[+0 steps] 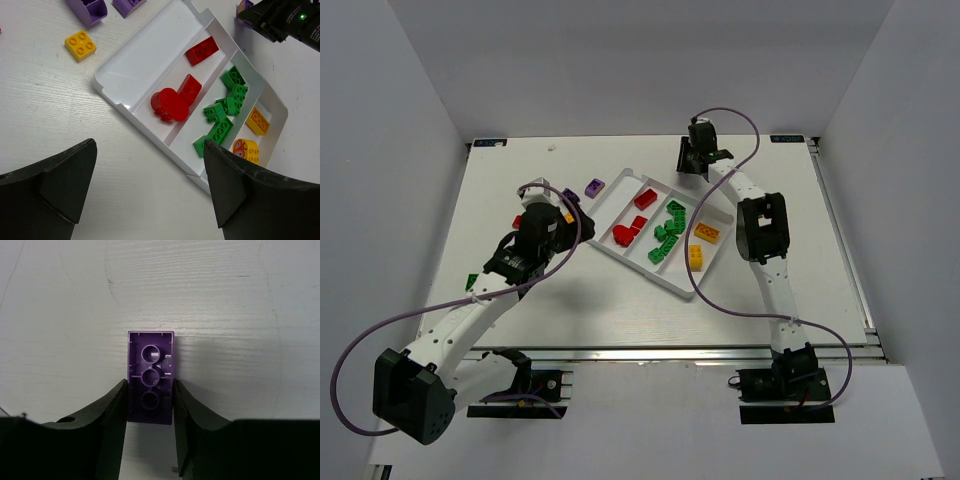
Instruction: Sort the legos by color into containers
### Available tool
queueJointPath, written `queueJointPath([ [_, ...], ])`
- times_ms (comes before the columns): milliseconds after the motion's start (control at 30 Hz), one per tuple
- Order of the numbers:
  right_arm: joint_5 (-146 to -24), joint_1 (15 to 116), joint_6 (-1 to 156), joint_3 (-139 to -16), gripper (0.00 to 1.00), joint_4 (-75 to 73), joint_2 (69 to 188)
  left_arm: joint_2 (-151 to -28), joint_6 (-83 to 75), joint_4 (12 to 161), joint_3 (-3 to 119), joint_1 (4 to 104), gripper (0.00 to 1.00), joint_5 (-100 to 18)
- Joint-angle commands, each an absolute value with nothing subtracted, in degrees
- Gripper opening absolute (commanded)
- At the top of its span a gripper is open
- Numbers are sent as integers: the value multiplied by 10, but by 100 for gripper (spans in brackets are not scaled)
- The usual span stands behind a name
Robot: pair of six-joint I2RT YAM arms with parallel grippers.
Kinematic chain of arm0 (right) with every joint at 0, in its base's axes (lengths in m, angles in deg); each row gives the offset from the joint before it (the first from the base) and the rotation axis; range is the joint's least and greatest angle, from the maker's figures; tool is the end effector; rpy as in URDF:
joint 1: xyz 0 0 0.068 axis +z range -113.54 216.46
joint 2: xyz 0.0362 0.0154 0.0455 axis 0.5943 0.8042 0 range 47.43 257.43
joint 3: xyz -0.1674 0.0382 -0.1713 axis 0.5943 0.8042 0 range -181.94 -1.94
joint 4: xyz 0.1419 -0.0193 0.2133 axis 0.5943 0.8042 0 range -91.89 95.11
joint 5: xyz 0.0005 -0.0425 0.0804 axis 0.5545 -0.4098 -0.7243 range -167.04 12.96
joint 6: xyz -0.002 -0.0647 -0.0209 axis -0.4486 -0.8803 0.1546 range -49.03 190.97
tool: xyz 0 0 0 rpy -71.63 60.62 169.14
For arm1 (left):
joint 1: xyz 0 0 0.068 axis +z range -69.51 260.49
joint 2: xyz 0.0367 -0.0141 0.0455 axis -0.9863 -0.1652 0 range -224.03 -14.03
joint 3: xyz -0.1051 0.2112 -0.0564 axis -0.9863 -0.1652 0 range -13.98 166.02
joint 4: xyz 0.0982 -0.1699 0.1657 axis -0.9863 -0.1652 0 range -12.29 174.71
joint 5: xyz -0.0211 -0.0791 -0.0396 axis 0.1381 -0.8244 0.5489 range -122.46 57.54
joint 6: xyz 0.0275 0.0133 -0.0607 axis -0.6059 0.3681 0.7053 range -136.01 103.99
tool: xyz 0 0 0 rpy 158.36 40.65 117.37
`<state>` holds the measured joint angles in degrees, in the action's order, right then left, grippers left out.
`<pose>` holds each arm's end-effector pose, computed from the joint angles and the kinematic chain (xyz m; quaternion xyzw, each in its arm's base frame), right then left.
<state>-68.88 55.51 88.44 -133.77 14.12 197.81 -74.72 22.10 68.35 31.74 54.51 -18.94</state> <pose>0.5454 0.1802 0.1362 0.0210 0.8834 0.0855 0.4603 0.2412 -0.1033 0.2462 -0.1488 0.8548 -0.1711 0.4668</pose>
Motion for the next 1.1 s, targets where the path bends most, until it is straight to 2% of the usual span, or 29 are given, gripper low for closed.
queueJointPath([
  [0, -709, 556, 860, -1345, 38, 116, 1970, -734, 227, 684, 323, 547, 96, -173],
  [100, -764, 552, 828, -1335, 27, 99, 1946, -739, 232, 683, 325, 547, 98, -160],
  [233, -889, 538, 767, -1277, 6, 43, 1882, -748, 235, 688, 329, 549, 98, -155],
  [333, -991, 535, 718, -1174, 0, -47, 1805, -753, 236, 693, 329, 550, 98, -155],
  [400, -1088, 537, 702, -1140, 0, -62, 1772, -751, 238, 695, 325, 551, 98, -156],
  [500, -1150, 551, 665, -1131, 0, -36, 1757, -740, 244, 693, 318, 553, 98, -154],
  [667, -1151, 586, 648, -1110, 0, -42, 1751, -707, 256, 682, 302, 553, 98, -147],
  [933, -1103, 631, 646, -1156, 0, -36, 1793, -654, 285, 663, 272, 553, 98, -128],
  [1067, -1075, 643, 635, -1187, 8, -23, 1822, -647, 287, 662, 270, 553, 98, -122],
])
